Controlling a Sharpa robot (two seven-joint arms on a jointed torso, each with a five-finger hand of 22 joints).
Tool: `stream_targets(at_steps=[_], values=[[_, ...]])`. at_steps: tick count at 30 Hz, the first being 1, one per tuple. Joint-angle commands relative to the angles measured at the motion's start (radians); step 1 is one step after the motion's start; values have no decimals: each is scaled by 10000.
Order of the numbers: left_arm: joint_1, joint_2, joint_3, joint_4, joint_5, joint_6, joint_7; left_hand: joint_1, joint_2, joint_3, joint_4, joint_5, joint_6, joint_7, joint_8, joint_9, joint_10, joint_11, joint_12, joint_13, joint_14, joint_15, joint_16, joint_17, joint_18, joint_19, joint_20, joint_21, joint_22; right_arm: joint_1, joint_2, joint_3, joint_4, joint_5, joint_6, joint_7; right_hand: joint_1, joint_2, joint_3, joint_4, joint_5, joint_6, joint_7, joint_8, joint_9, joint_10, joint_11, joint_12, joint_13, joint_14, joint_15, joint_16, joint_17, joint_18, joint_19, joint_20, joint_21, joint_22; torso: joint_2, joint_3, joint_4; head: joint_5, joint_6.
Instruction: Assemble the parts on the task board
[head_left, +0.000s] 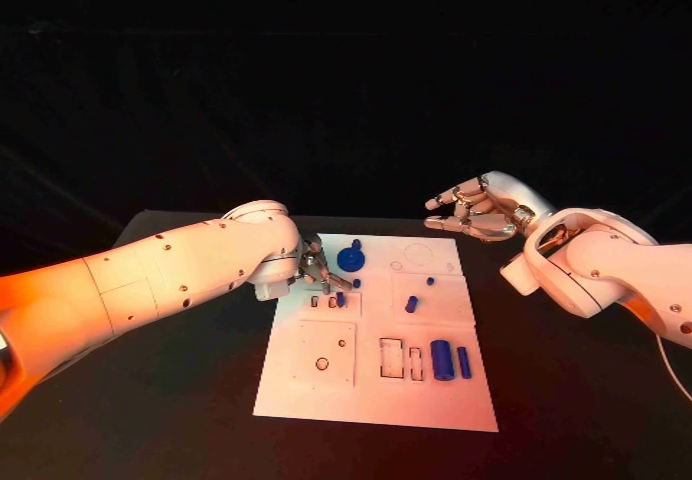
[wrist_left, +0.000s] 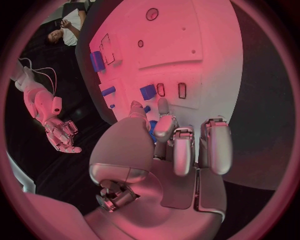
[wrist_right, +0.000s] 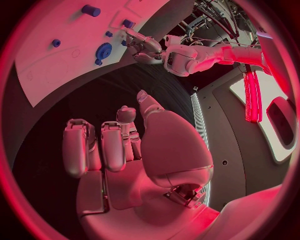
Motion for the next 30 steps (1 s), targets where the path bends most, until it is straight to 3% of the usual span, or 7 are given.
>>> stream_targets(at_steps=[1, 9, 30], values=[[9, 96, -9, -68, -76, 433, -46, 27, 111, -73, -17, -37, -95, -3, 73, 52, 25, -19, 13, -21, 1050, -47, 24, 2632, -137, 459, -71, 56, 780, 1, 37, 0, -18, -43, 191, -73, 75, 37, -15, -55, 69, 4, 7, 24, -9, 39, 10, -38, -10, 463, 34, -68, -11, 184, -71, 27, -34, -13, 1, 13, 1, 14, -46], [7, 229, -19, -139, -32, 472, 19, 106, 158, -95, -39, -35, -164, 0, 128, 148, -15, -16, -39, -74, 1050, -45, 24, 2632, -133, 450, -70, 45, 769, 1, 80, 0, -58, -60, 258, -131, 114, 91, -3, -62, 138, 10, 7, 31, -11, 18, 8, -71, -44, 453, 31, -101, -38, 190, -90, 25, -56, -41, -17, 10, 9, 0, -104], [4, 328, -31, -134, 101, 956, 62, 408, 297, -91, -110, -32, -284, -1, 274, 396, -19, -15, -35, -62, 1050, -41, 24, 2632, -146, 463, -63, 88, 845, 0, 147, -2, -112, -67, 329, -133, 127, 119, 3, -60, 148, 21, 7, 39, -10, 24, 7, -60, -36, 447, 31, -122, -59, 194, -101, 24, -68, -58, -3, 2, 14, -13, -124]])
